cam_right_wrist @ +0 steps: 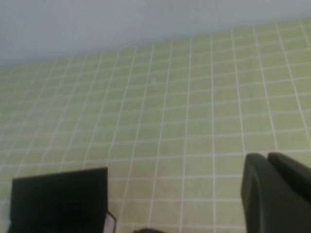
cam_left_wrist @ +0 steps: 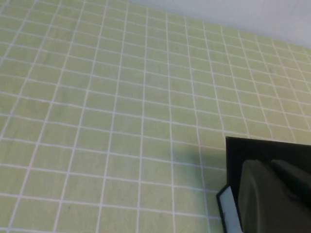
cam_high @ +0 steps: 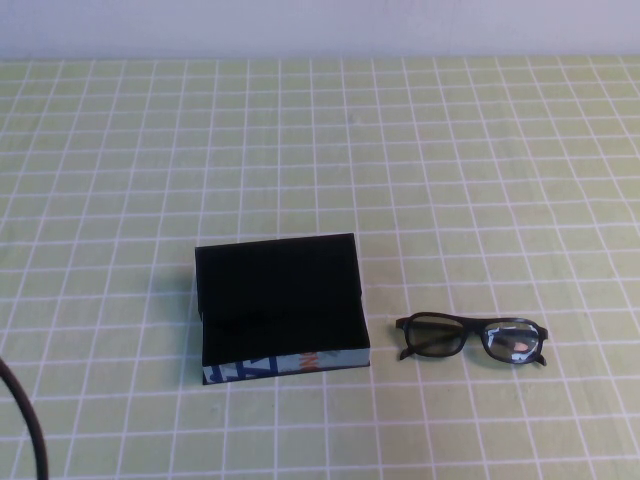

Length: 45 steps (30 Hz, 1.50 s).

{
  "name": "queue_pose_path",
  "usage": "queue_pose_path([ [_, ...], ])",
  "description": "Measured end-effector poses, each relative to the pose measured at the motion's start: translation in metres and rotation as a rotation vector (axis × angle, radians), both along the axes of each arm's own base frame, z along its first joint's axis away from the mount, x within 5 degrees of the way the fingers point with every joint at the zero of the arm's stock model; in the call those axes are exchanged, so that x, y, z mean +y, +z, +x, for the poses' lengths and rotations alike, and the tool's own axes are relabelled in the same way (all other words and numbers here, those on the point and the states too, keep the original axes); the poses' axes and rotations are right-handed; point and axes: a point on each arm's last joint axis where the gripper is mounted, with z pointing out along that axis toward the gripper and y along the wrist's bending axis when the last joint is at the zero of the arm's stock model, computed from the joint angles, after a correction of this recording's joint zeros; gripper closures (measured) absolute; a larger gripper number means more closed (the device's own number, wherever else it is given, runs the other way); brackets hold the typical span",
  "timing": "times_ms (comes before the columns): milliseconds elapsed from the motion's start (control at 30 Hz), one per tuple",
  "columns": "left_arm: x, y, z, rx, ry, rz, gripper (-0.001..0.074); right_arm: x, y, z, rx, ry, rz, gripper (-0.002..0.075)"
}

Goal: Return glasses to glasses case
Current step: Pick up the glasses from the table

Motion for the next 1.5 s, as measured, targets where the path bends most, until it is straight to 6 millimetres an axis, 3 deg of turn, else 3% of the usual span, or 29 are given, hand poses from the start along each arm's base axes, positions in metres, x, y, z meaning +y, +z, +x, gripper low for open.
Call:
queue_pose_path([
  [200,-0.003,-0.005,-0.003,0.063,-0.042,0.002,0.0738,0.012,-0.027,0.042,0.190,0.113,-0.096,0.0743],
  [367,-0.003,-0.010,-0.006,0.124,-0.059,0.034,0.0738,0.027,-0.039,0.076,0.309,0.308,-0.248,0.0743],
  [533,-0.003,-0.013,-0.008,0.152,-0.063,0.037,0.0738,0.052,-0.041,0.104,0.346,0.566,-0.410,0.0743],
  [700,-0.003,-0.014,-0.009,0.175,-0.065,0.042,0.0738,0.081,-0.058,0.128,0.396,0.782,-0.550,0.0718],
  [767,-0.003,-0.015,-0.009,0.184,-0.067,0.046,0.0738,0.092,-0.067,0.135,0.410,0.830,-0.628,0.0668],
  [967,-0.003,-0.015,-0.009,0.187,-0.068,0.046,0.0738,0.124,-0.105,0.150,0.442,0.940,-0.870,0.0402],
  [1033,-0.003,-0.015,-0.009,0.187,-0.068,0.046,0.0738,0.131,-0.118,0.154,0.459,0.964,-0.902,0.0351],
  [1233,-0.003,-0.016,-0.010,0.199,-0.068,0.048,0.0738,0.138,-0.155,0.165,0.553,1.011,-0.957,0.0318],
  [1500,-0.003,-0.016,-0.010,0.199,-0.068,0.048,0.0738,0.140,-0.177,0.172,0.597,1.012,-0.975,0.0314],
])
